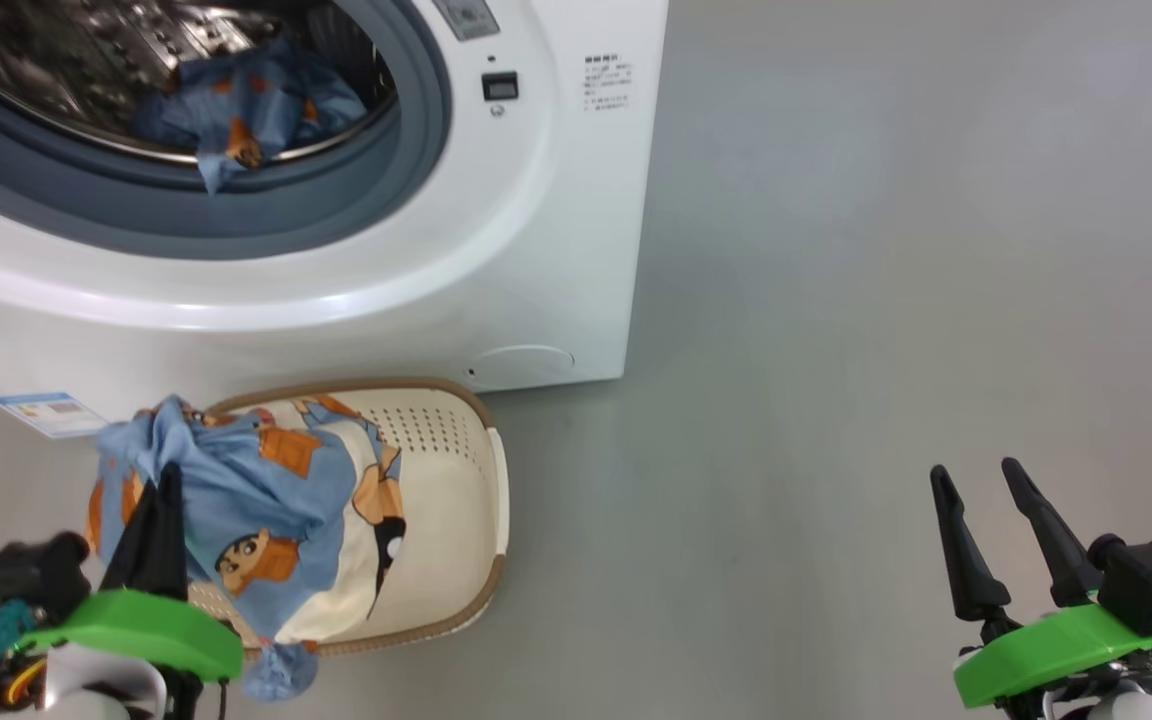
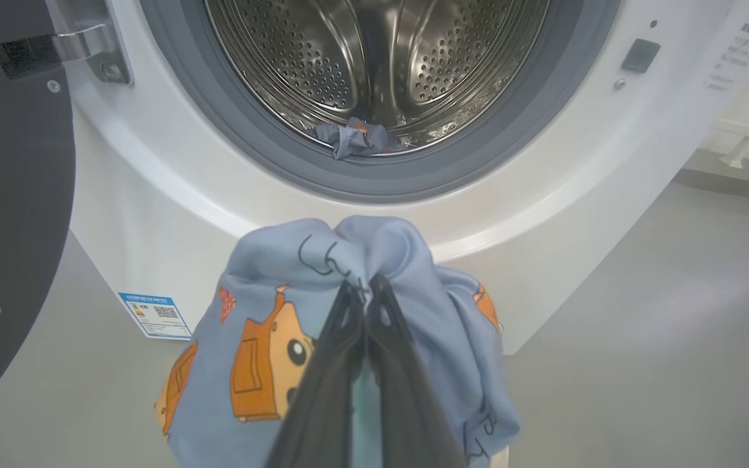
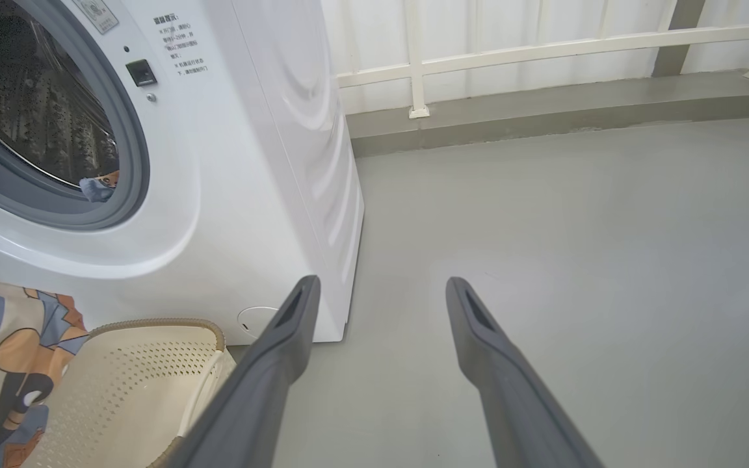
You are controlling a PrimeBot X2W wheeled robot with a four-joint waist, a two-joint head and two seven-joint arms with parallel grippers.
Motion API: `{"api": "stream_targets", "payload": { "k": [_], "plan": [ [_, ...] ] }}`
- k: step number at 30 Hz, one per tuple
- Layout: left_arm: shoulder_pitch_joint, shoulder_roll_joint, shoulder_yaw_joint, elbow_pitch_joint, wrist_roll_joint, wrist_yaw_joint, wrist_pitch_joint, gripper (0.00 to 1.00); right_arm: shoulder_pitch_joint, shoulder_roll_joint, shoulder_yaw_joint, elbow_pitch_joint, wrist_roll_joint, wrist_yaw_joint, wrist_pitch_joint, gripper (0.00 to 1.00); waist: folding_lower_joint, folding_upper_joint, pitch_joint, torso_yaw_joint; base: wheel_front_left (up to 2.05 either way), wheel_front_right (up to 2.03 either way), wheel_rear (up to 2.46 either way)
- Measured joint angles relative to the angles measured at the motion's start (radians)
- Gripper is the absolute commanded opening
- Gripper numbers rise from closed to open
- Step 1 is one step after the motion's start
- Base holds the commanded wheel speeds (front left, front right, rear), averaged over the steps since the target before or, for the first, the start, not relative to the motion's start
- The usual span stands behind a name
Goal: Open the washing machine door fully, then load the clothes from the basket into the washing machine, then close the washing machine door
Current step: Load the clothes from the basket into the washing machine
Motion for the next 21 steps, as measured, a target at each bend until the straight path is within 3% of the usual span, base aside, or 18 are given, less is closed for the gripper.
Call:
{"api": "stream_targets", "payload": {
  "k": [21],
  "plan": [
    [0.188, -0.048, 0.054, -0.209, 0.044, 0.000, 0.000, 0.00, 0.043, -0.006, -0.033, -0.009, 0.007, 0.000, 0.000, 1.00, 0.0000, 0.0000, -0.056, 0.025, 0.00, 0.00, 0.00]
  ]
}}
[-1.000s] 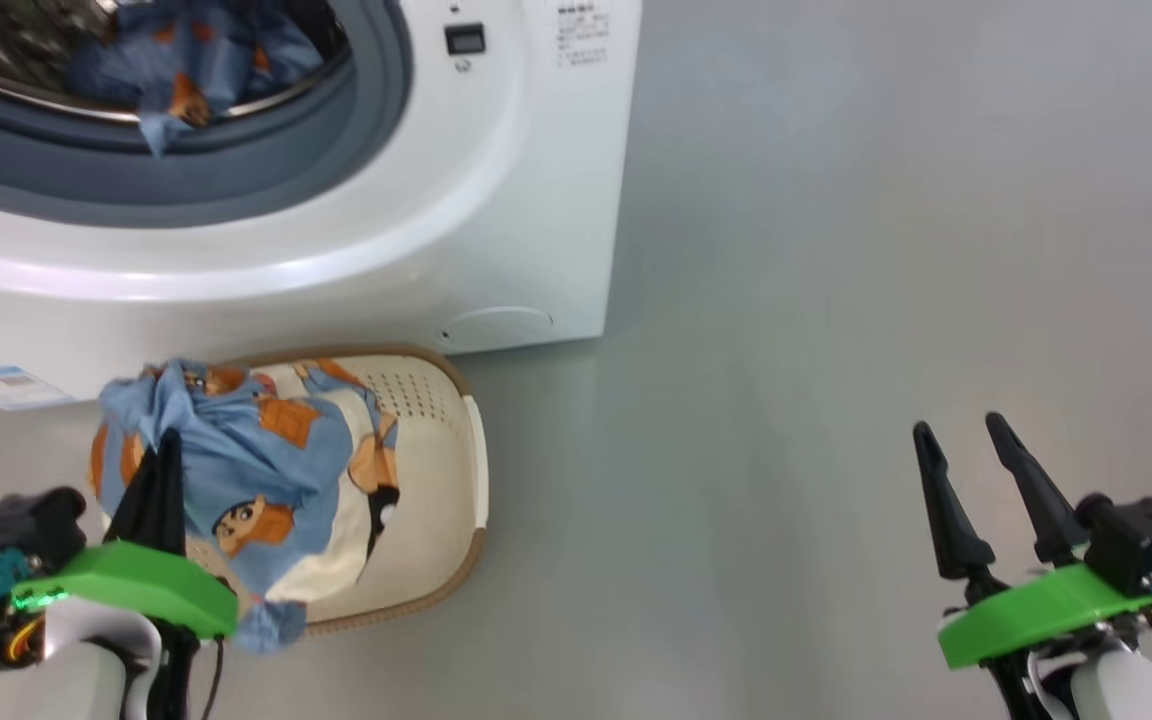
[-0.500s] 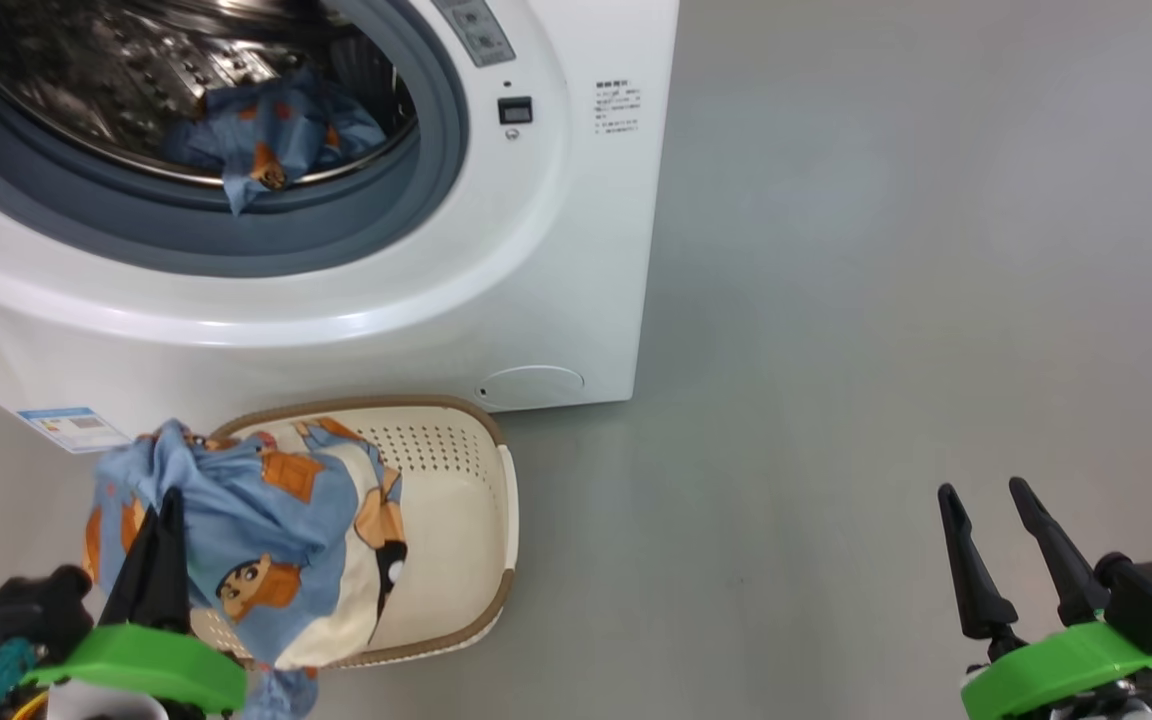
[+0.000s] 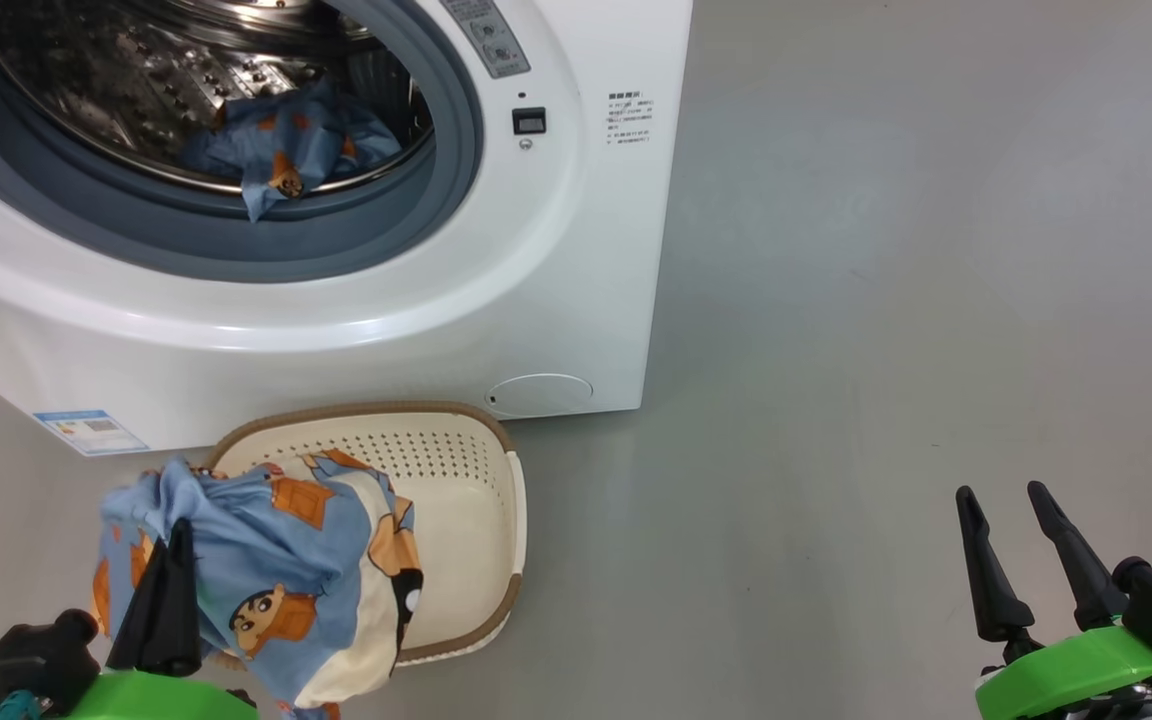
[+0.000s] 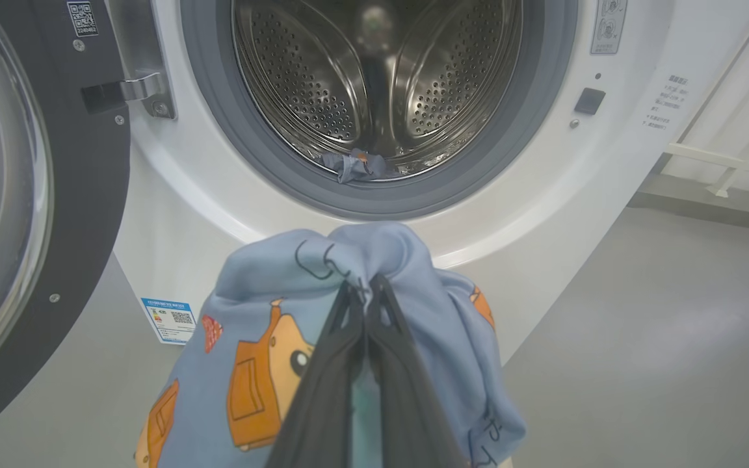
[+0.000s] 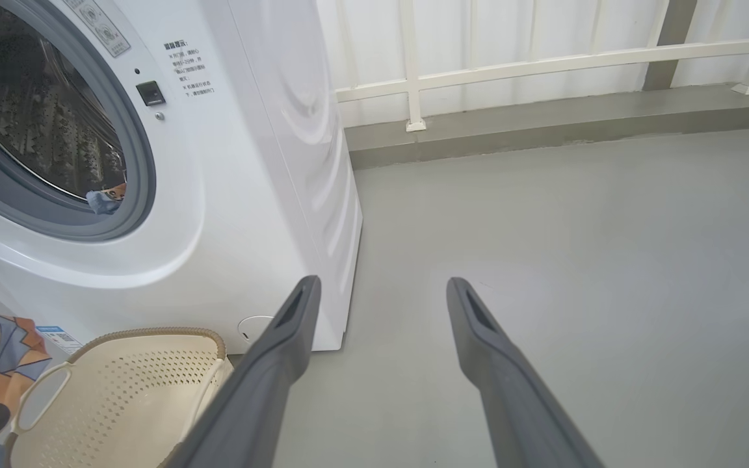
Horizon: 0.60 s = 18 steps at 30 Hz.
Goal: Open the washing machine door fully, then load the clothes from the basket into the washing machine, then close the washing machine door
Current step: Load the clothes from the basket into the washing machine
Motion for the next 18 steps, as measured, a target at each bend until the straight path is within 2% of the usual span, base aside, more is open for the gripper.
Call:
{"api": "stream_targets", "payload": {
  "k": [18],
  "plan": [
    [-0.001, -0.006, 0.008, -0.022, -0.009, 0.000, 0.000, 0.00, -0.001, 0.002, -0.002, -0.011, 0.000, 0.000, 0.000, 1.00, 0.0000, 0.0000, 0.033, -0.008, 0.00, 0.00, 0.00]
  ]
}}
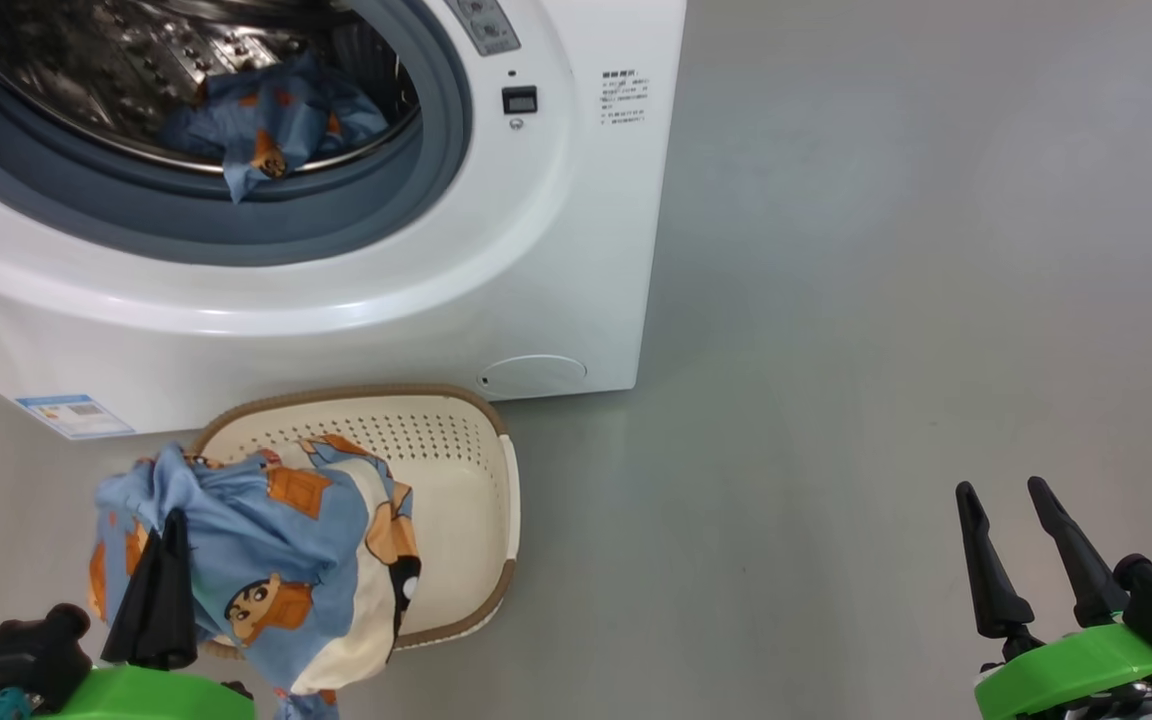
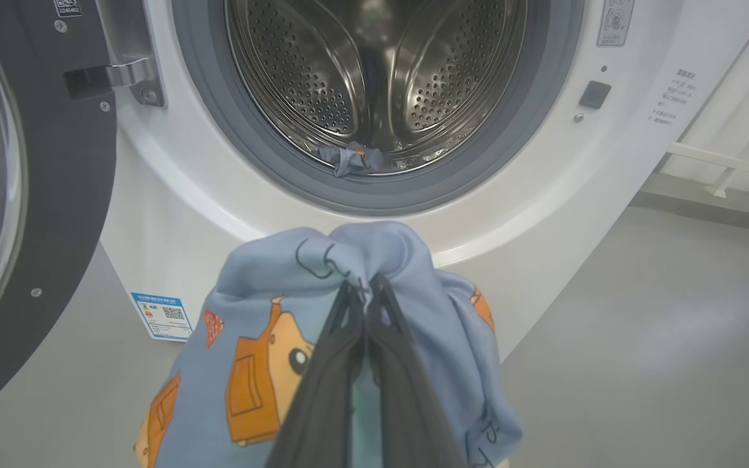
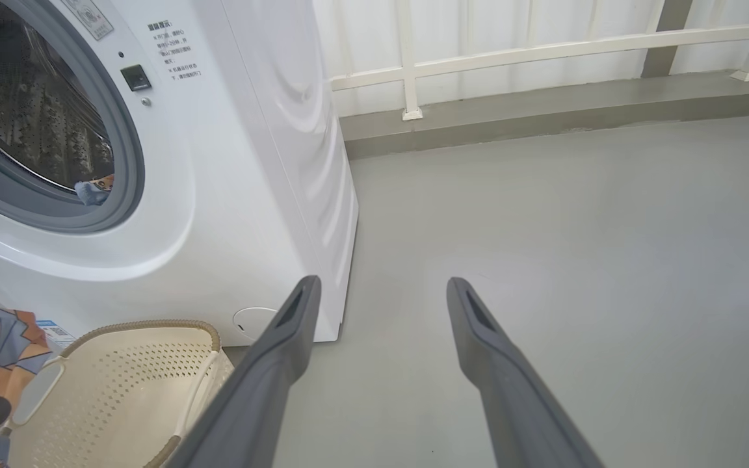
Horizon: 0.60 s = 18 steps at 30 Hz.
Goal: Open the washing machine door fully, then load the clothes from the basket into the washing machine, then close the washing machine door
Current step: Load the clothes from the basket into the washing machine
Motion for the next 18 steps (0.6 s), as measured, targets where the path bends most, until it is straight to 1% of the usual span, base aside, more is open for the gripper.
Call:
{"api": "stream_targets", "payload": {
  "k": [9, 18],
  "plan": [
    [-0.040, 0.003, 0.008, -0.003, 0.000, 0.000, 0.000, 0.00, -0.012, 0.011, 0.001, -0.006, 0.000, 0.000, 0.000, 1.00, 0.0000, 0.0000, 0.058, -0.007, 0.00, 0.00, 0.00],
    [-0.123, 0.030, 0.006, 0.009, 0.000, 0.000, 0.000, 0.00, -0.056, 0.026, 0.016, -0.010, -0.002, 0.000, 0.000, 1.00, 0.0000, 0.0000, 0.117, -0.024, 0.00, 0.00, 0.00]
  ]
}}
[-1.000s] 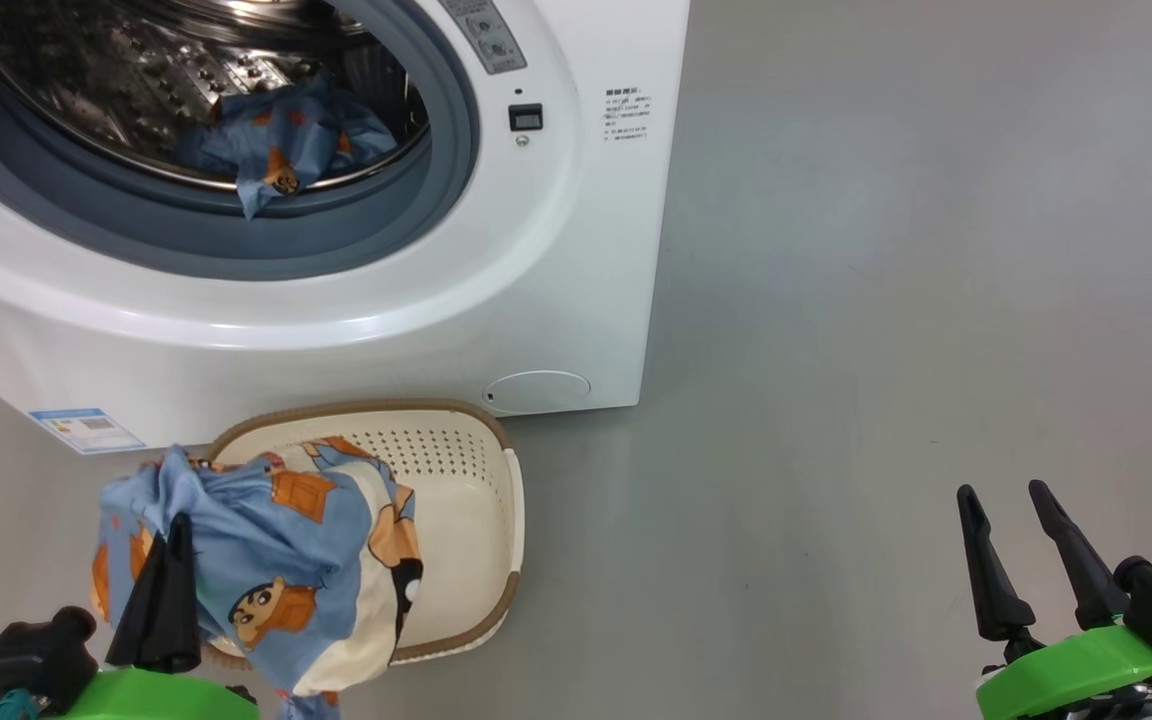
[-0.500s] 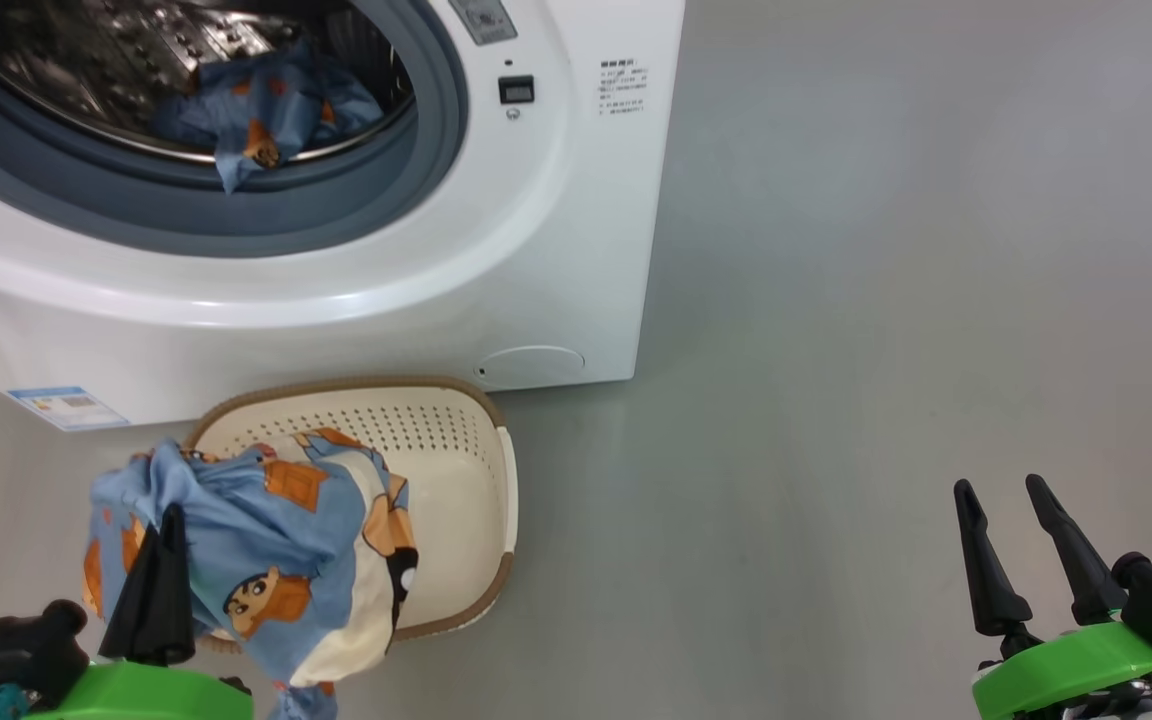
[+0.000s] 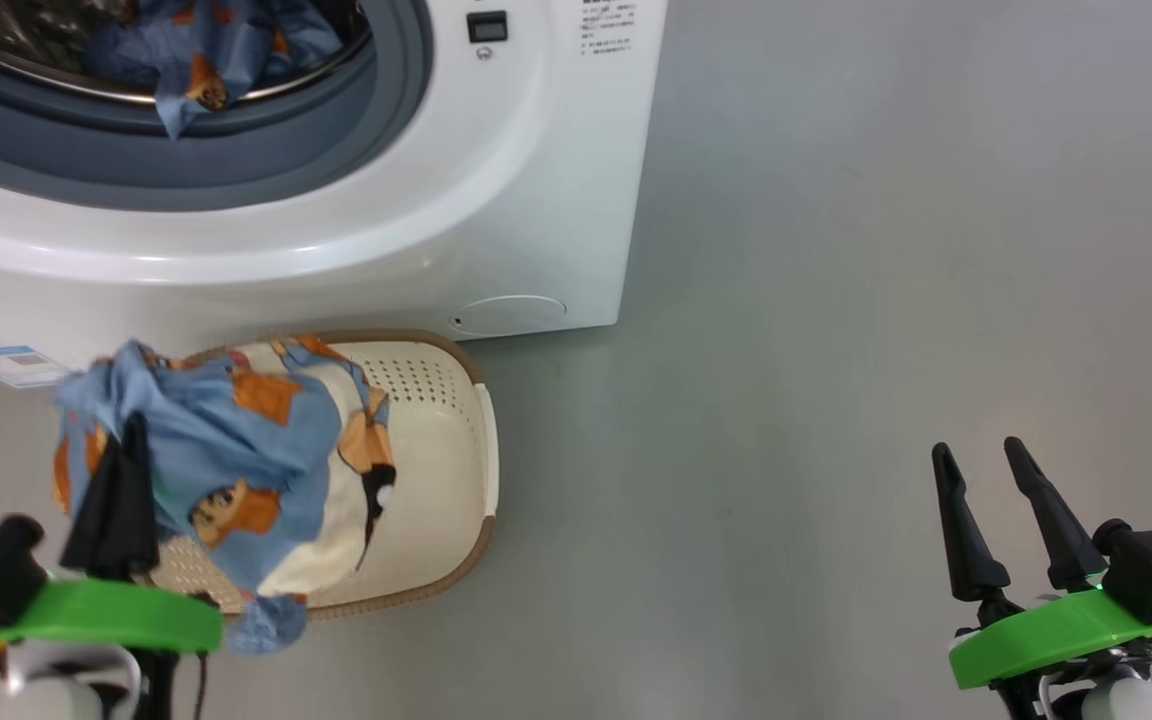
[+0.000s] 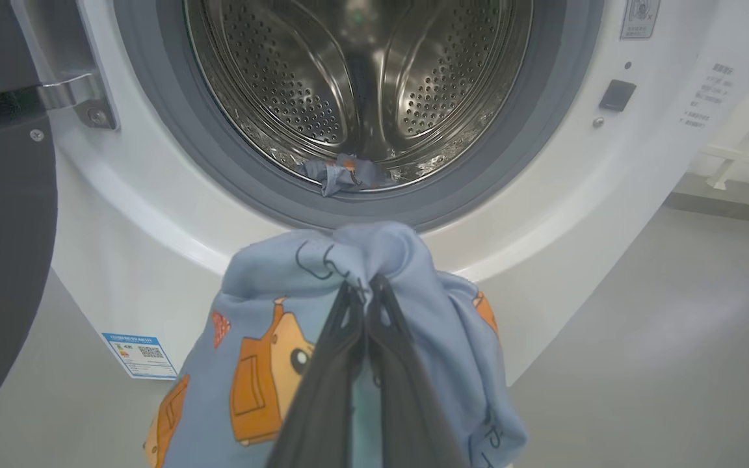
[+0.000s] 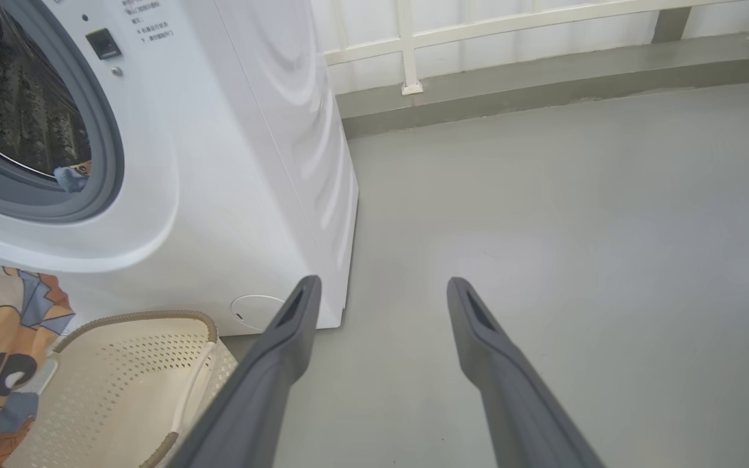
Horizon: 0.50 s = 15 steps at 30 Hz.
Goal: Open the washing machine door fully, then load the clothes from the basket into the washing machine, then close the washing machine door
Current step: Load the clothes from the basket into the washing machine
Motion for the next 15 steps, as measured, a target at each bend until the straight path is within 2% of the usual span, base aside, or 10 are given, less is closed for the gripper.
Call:
{"api": "stream_targets", "payload": {
  "k": [15],
  "plan": [
    [-0.371, 0.104, 0.028, 0.035, 0.021, 0.000, 0.000, 0.00, -0.058, 0.027, 0.014, -0.002, 0.000, 0.000, 0.000, 1.00, -0.0001, 0.0000, 0.073, -0.041, 0.00, 0.00, 0.00]
  ]
}}
